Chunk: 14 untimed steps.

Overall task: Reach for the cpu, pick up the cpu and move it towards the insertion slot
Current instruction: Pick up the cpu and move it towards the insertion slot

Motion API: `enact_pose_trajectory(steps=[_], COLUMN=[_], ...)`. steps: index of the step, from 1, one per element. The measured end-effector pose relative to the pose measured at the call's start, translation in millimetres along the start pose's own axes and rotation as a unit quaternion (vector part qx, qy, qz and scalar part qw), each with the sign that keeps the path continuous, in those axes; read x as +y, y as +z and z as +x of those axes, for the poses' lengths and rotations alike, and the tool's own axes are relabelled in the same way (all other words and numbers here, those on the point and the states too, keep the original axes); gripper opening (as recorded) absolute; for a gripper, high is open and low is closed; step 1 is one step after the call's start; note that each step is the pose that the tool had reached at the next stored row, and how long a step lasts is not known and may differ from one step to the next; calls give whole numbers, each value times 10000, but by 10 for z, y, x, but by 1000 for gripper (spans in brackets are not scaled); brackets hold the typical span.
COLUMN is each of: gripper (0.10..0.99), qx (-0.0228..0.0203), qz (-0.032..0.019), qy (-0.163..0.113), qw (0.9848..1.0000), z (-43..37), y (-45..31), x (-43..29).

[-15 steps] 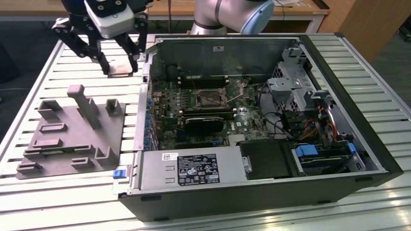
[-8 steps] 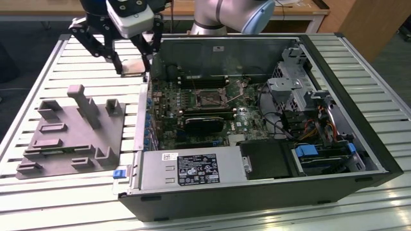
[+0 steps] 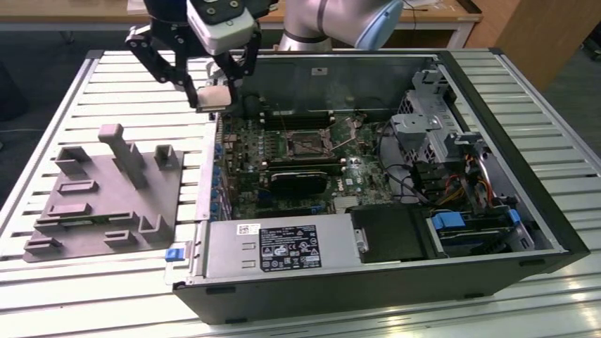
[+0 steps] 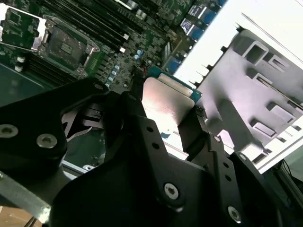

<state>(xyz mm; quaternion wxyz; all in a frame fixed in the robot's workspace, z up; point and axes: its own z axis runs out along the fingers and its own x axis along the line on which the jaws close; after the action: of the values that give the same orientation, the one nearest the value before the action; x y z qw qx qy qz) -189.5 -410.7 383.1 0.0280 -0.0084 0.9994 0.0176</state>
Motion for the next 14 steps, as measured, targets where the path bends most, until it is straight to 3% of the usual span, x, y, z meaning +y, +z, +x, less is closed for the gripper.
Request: enact_pose_trajectory(steps=[14], gripper=[545], qx=[1], qz=[0], qy=[1], qw=[10000], z=[-410], y=[23], x=[-7])
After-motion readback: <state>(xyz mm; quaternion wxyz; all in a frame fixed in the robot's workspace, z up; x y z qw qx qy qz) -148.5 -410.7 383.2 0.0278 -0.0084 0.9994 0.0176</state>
